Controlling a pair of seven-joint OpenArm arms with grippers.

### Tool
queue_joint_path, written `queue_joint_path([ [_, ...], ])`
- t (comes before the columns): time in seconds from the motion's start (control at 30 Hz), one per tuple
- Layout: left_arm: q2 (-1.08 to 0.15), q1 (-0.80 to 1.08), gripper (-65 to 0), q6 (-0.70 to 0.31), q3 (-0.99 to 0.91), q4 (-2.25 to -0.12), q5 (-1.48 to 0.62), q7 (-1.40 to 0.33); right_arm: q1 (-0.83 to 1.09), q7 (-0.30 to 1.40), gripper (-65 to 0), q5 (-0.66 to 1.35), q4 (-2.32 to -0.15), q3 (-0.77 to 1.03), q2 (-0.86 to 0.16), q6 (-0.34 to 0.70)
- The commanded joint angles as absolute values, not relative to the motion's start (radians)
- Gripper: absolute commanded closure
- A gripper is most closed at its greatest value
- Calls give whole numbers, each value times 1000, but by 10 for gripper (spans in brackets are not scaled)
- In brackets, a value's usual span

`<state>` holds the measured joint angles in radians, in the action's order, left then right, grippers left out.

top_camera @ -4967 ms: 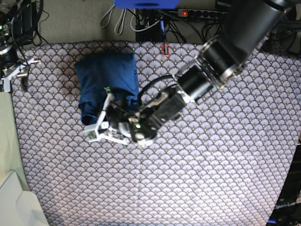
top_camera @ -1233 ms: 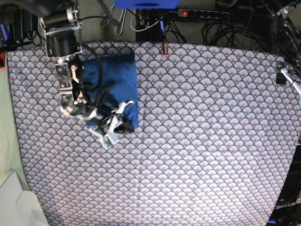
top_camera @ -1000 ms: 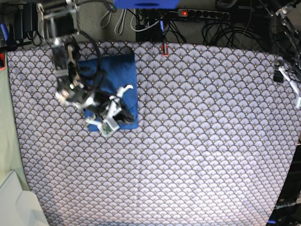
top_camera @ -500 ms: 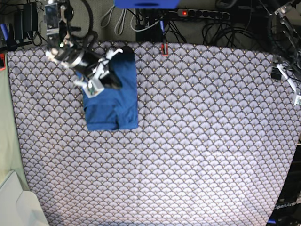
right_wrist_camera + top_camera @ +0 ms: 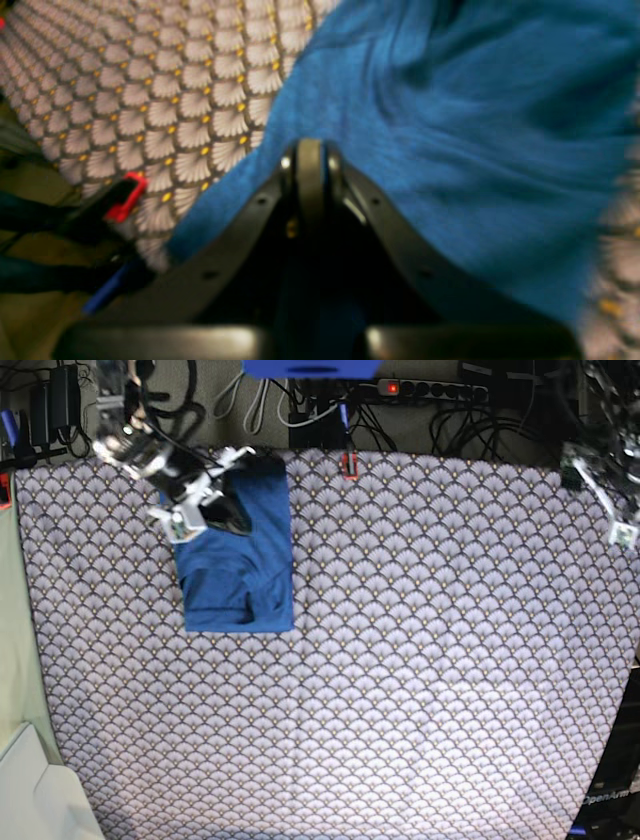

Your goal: Fold the T-shirt properly

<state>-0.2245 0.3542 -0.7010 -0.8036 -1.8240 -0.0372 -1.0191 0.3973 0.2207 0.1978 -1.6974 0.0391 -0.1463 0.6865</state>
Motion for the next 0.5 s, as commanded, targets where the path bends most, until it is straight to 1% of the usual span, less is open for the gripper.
queue_joint_path([
  [0.0,-240,377,-650,-698,-811,-1839,-42,-998,412,183,-3,220,-1764,56,-150,698],
  [0.1,-214,414,-650,-698,-809,-1839,-44,-964,498,183,-3,220,-1893,94,-150,698],
  [0.2,-193,450,-650,-698,-802,-1839,-44,-935,584,179,-3,220,-1972,147,-148,698],
  [0.33,-150,484,-650,-698,-800,-1839,-44,-920,682,177,-3,220,-1982,254,-119,698],
  [0.47,-102,506,-650,-698,-800,-1814,-35,-885,756,156,-2,251,-1956,372,-67,698],
])
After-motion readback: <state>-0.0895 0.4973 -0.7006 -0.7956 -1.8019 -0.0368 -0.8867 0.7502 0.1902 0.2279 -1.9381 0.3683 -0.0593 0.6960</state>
